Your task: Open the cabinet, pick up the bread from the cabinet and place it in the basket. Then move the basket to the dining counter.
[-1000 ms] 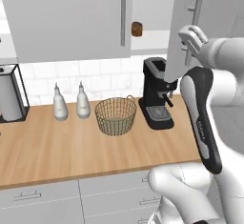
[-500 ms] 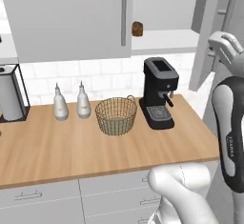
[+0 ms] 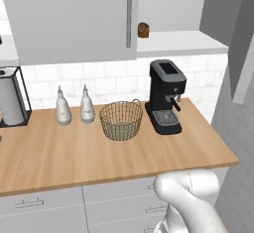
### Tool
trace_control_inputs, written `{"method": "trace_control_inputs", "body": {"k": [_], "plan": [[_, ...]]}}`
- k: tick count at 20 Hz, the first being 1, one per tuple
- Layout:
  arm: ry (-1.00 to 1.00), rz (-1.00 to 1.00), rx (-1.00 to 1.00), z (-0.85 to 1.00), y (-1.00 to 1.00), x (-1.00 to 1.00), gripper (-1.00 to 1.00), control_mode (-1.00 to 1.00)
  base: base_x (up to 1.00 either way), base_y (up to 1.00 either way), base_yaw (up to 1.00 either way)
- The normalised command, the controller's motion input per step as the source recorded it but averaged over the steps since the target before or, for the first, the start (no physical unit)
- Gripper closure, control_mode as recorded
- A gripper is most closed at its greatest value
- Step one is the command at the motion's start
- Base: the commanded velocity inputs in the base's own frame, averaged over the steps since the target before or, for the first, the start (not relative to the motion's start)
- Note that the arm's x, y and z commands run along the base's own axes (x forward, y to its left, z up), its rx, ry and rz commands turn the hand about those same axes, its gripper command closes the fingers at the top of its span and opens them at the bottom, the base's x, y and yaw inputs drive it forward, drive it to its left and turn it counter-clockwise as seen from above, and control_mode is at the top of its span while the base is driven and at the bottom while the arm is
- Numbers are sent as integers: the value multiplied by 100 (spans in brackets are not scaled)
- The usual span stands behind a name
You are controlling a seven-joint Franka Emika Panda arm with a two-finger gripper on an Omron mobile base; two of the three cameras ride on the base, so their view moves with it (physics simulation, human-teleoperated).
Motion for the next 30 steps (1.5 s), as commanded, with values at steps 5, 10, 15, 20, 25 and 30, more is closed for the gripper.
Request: {"method": "trace_control_inputs", "body": {"k": [5,10,15,20,25,30], "plan": [[-21,0,-8,14,58,-100,100,-100,0,0,0],[-32,0,-8,32,71,-100,100,-100,0,0,0],[-33,-1,-2,58,5,-100,100,-100,0,0,0],[-22,-3,-2,45,26,-100,100,-100,0,0,0],[7,-9,0,0,100,-55,100,-100,0,0,0],[26,-50,0,-13,100,0,100,-100,0,0,0]]}}
